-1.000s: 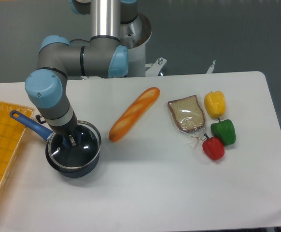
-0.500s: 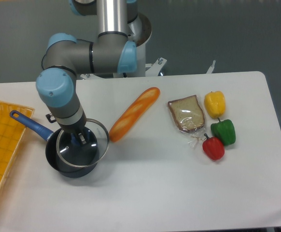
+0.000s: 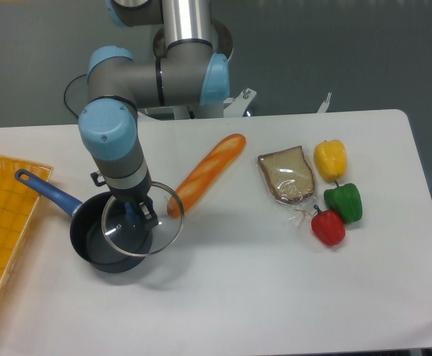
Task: Open the lid
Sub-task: 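Lift the glass lid by its knob up off the saucepan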
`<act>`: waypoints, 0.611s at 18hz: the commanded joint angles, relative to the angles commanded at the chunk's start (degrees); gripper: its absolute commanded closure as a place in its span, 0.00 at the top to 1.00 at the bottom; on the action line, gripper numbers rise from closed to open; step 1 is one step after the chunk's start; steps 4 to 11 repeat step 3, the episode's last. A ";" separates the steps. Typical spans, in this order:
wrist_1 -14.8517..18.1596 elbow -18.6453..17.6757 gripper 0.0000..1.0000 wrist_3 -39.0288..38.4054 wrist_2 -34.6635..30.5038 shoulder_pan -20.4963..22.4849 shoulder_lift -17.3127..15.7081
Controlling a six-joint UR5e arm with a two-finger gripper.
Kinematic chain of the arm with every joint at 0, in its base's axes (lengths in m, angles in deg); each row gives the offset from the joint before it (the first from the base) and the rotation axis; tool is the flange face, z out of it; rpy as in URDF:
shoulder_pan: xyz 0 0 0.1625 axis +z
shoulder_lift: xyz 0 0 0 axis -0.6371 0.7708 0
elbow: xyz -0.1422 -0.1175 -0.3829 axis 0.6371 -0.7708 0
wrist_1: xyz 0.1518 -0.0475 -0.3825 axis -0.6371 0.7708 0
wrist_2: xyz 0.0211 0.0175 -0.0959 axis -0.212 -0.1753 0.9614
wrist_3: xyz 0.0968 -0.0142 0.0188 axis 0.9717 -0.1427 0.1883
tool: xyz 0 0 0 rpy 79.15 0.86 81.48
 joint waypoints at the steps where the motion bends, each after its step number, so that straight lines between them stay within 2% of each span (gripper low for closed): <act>1: 0.00 0.00 0.59 0.44 0.00 0.26 0.00; 11: 0.00 0.00 0.59 1.14 0.00 0.53 0.00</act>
